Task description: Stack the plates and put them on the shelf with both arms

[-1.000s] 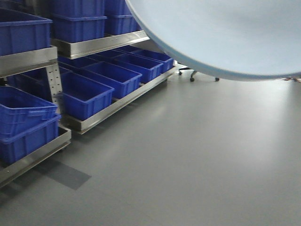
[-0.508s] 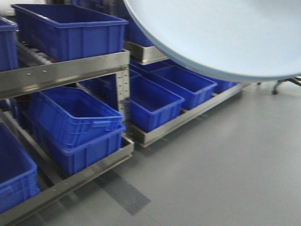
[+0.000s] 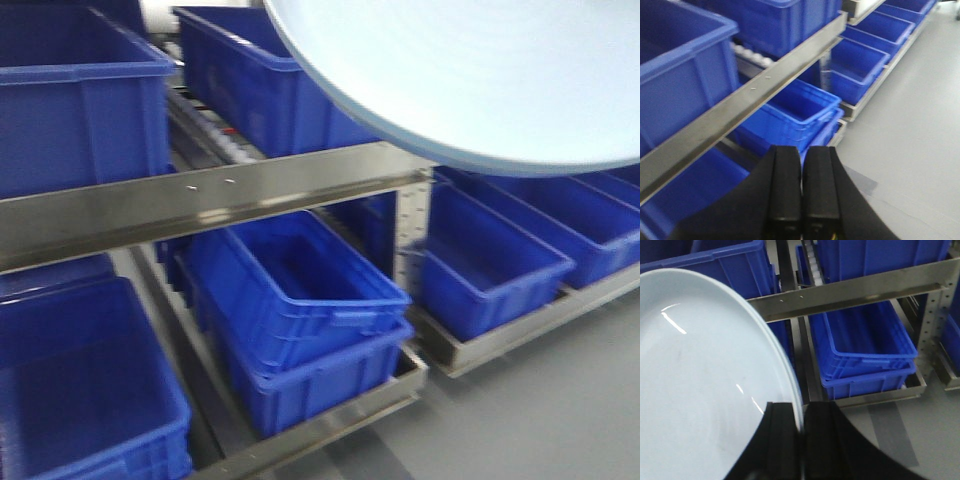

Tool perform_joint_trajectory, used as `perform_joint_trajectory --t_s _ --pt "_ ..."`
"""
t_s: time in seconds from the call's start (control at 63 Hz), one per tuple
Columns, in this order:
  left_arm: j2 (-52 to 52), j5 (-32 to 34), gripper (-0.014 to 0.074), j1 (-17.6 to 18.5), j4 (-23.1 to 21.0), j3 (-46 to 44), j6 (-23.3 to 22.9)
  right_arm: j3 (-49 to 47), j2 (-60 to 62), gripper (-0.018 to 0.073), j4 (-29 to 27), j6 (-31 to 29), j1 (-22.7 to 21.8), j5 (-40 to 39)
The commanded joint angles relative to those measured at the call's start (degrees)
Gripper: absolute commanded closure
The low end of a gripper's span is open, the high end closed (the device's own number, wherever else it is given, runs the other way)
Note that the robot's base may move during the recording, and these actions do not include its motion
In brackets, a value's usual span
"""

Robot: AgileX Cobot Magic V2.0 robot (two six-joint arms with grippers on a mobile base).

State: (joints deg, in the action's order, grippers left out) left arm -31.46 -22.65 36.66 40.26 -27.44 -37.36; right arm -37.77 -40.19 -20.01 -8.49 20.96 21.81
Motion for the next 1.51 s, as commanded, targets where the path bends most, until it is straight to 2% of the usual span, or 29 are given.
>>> perform_joint_trajectory --t_s 0.0,1.491 --pt "-0.3 3.3 0.0512 0.3 1.2 -1.7 -0.2 -1.8 0.3 0.0503 -0.9 -0.1 0.1 -5.0" --pt "-0.3 3.3 0.0512 0.3 1.2 -1.7 -0.2 -1.8 0.3 0.0503 -0.9 -0.1 0.1 -5.0"
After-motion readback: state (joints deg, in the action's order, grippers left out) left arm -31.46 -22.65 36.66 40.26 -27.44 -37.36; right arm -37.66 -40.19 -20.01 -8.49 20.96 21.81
